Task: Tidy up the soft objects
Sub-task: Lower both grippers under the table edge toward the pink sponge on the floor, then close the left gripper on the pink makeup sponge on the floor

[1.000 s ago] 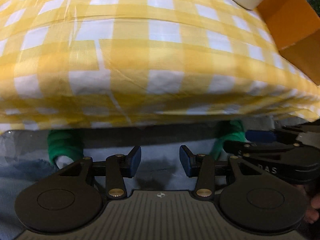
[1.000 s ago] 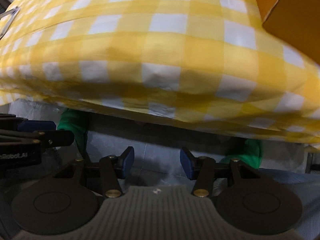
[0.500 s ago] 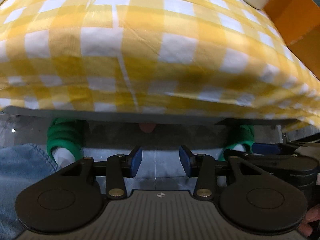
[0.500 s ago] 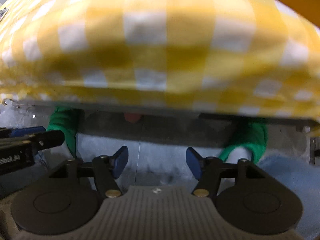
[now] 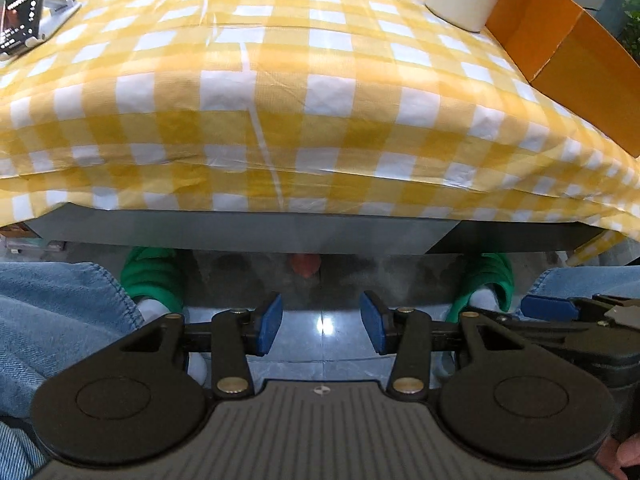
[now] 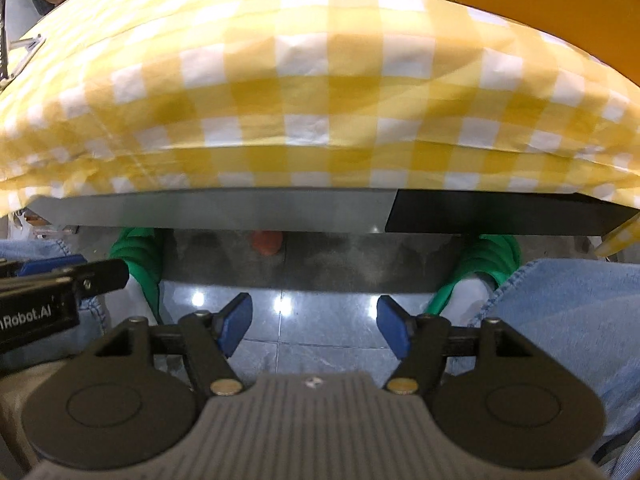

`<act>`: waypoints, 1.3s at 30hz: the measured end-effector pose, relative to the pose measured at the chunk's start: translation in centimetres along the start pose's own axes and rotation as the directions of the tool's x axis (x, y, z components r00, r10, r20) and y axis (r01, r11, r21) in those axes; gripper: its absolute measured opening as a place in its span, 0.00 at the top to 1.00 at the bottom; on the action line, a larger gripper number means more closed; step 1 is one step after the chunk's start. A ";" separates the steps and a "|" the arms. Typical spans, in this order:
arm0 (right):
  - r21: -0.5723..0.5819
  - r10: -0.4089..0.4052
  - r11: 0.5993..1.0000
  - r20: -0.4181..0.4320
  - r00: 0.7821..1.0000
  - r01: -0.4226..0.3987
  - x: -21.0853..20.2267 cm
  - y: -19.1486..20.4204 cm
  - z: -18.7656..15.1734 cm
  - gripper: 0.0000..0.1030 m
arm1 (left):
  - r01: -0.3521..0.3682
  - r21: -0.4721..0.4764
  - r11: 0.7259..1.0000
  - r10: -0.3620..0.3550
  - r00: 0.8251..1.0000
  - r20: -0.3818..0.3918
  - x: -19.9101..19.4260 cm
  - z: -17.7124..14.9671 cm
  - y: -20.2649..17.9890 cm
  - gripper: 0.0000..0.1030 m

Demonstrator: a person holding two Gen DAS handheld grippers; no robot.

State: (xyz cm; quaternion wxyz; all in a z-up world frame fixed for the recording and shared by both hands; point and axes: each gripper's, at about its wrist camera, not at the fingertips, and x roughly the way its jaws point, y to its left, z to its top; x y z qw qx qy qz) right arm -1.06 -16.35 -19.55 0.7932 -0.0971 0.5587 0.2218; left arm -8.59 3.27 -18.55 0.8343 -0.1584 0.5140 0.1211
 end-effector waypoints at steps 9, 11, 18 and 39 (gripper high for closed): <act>-0.016 -0.005 1.000 0.007 1.000 0.005 -0.2 -0.4 -1.4 0.32 | -0.040 0.029 0.999 0.039 0.998 0.053 -0.9 -0.6 -0.8 0.42; 0.000 -0.004 1.000 -0.004 1.000 0.004 0.2 -0.8 -1.6 0.32 | -0.055 0.053 0.997 0.052 0.997 0.063 -0.2 -0.6 -1.0 0.42; 0.191 0.018 0.981 0.023 1.000 -0.022 1.5 -4.5 -1.0 0.32 | -0.031 0.109 0.994 0.023 0.997 0.071 5.0 0.8 -1.2 0.40; 0.356 -0.043 0.931 -0.125 0.991 0.085 8.7 -5.8 0.6 0.32 | -0.131 0.486 0.864 0.136 0.990 0.025 22.2 -2.6 -4.3 0.39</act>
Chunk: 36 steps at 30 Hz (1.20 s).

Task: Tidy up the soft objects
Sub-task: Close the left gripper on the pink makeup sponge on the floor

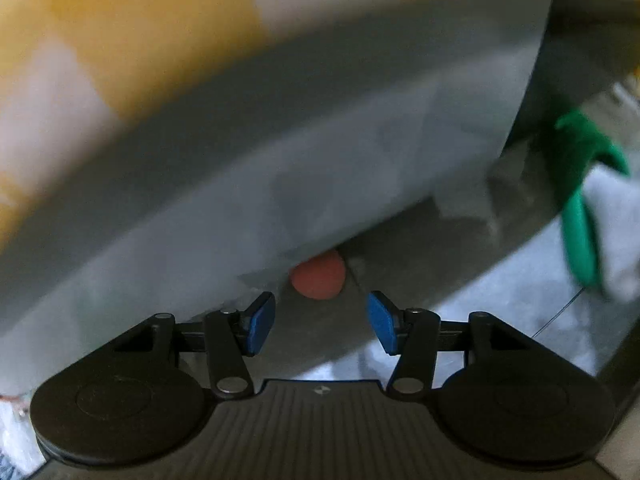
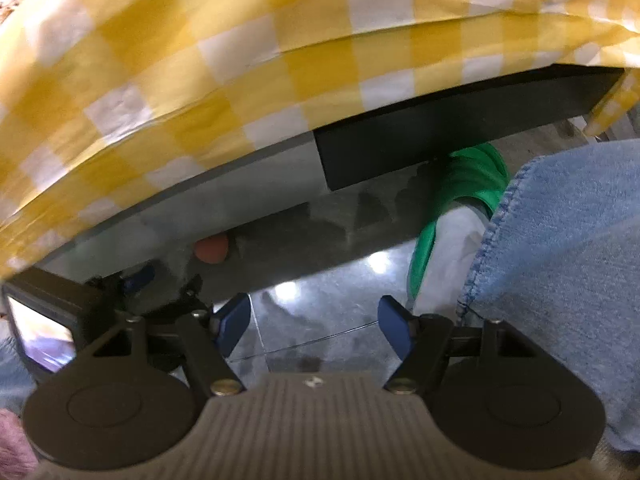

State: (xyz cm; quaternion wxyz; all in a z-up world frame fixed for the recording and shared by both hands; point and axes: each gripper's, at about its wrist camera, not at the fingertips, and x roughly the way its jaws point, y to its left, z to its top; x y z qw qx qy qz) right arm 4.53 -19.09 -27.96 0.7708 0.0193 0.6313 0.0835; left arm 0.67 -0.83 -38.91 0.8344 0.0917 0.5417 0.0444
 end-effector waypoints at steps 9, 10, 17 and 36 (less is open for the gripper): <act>0.032 0.021 0.999 -0.023 1.000 -0.020 4.6 1.6 0.7 0.32 | -0.036 -0.063 0.997 0.035 0.999 -0.023 5.3 -1.7 -0.3 0.34; 0.022 0.031 0.999 -0.024 0.999 -0.030 5.0 1.8 0.6 0.32 | -0.034 -0.070 0.997 0.032 0.999 -0.019 5.7 -1.8 -0.4 0.33; 0.034 0.042 0.999 -0.063 0.997 -0.040 7.8 2.3 0.7 0.33 | -0.035 -0.160 0.986 0.039 0.999 0.022 8.6 -2.6 -0.3 0.33; 0.033 0.012 0.999 -0.158 0.987 -0.007 10.3 2.7 0.6 0.33 | 0.033 -0.264 0.964 -0.017 0.998 0.062 10.4 -0.9 -1.5 0.48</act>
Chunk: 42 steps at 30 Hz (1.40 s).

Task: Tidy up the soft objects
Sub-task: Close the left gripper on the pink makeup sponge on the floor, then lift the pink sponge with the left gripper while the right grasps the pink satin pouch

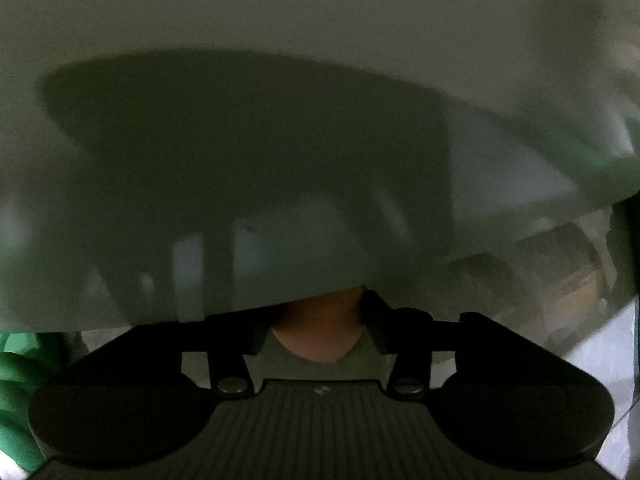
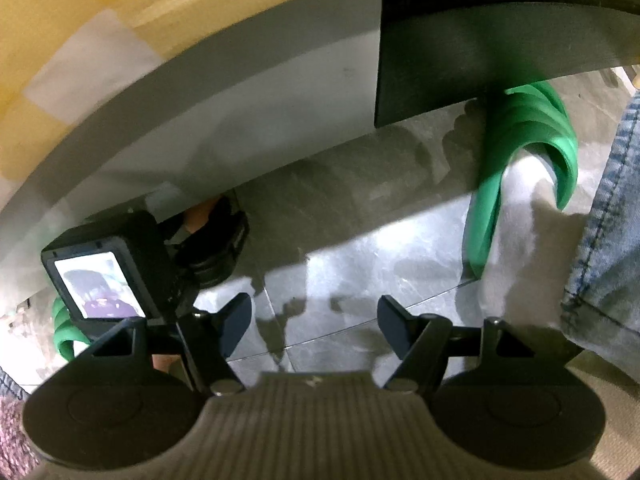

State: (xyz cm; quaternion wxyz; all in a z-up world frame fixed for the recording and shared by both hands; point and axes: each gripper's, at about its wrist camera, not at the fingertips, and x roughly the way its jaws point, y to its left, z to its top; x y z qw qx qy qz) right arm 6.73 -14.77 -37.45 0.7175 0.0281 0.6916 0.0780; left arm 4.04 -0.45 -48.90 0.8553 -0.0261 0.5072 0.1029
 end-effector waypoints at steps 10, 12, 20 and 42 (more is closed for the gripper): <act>0.006 -0.042 0.999 -0.016 0.999 0.042 -0.5 0.1 0.0 0.36 | 0.033 -0.003 0.999 -0.033 0.996 -0.082 -3.4 -0.3 -1.0 0.49; 0.013 -0.056 0.998 -0.010 0.998 0.056 -0.7 -0.2 0.1 0.39 | 0.043 -0.011 0.999 -0.044 0.995 -0.089 -3.7 0.4 0.2 0.49; -0.032 -0.065 0.997 0.060 0.996 0.067 -4.1 -0.1 -0.2 0.41 | 0.065 0.031 0.997 -0.062 0.994 -0.087 -10.3 2.9 0.6 0.50; -0.342 0.174 0.940 0.422 0.890 -0.021 -22.9 3.4 -1.9 0.41 | 0.133 -0.219 0.967 -0.112 0.988 0.105 -32.5 9.9 6.8 0.50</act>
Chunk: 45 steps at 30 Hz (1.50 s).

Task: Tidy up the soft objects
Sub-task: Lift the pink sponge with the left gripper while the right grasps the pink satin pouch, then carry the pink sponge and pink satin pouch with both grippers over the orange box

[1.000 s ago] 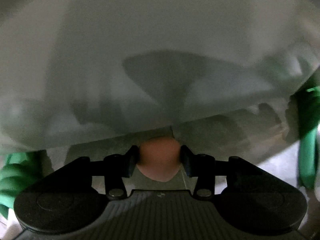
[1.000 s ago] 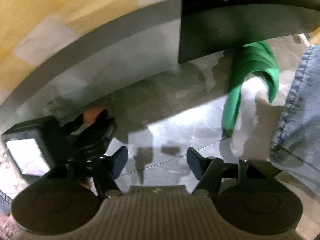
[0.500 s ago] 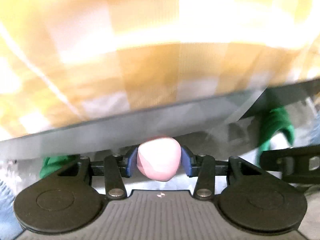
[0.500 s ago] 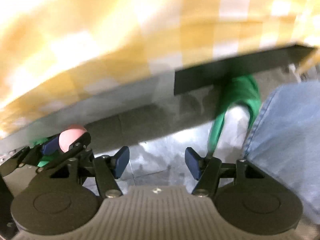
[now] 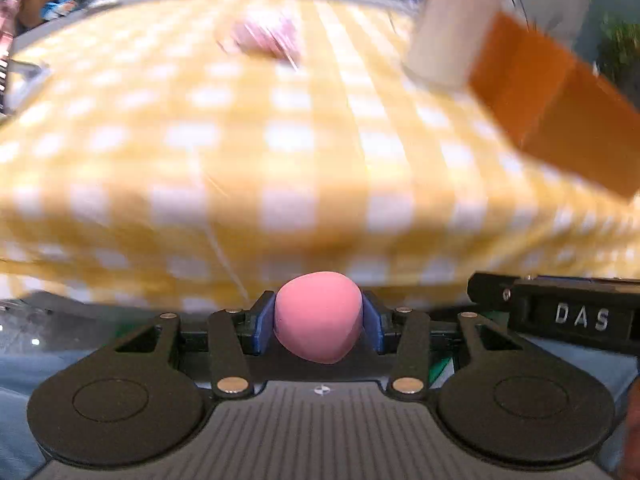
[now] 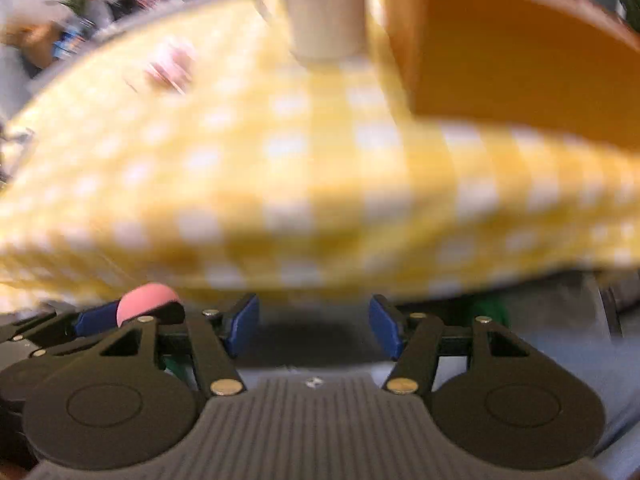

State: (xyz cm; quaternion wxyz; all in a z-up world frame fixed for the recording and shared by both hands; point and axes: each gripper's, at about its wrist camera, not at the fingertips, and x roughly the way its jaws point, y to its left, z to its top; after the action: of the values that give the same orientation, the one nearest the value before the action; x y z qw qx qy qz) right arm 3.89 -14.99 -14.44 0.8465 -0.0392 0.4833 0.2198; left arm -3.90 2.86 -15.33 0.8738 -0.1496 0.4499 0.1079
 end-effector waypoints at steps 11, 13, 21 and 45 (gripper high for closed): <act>-0.205 0.190 0.967 0.181 0.965 -0.152 0.9 7.7 10.0 0.32 | -0.202 -0.057 0.978 0.207 0.975 0.082 -2.4 8.1 5.7 0.50; -0.250 0.198 0.957 0.183 0.963 -0.149 2.5 8.9 12.2 0.31 | -0.207 -0.069 0.976 0.212 0.974 0.074 -0.8 9.9 6.6 0.50; -0.369 0.206 0.919 0.143 0.968 -0.141 9.8 12.8 18.3 0.31 | -0.198 -0.113 0.974 0.205 0.977 0.059 2.1 14.1 8.9 0.49; -0.350 0.233 0.916 0.063 0.970 -0.197 9.7 12.3 19.4 0.58 | -0.216 -0.064 0.974 0.218 0.975 0.032 2.3 15.3 8.4 0.46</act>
State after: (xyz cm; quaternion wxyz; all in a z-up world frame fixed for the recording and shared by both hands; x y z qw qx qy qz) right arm 18.56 4.76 -10.47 0.8215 -0.1204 0.3948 0.3935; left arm 6.19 16.33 -10.15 0.8606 -0.1236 0.4429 0.2189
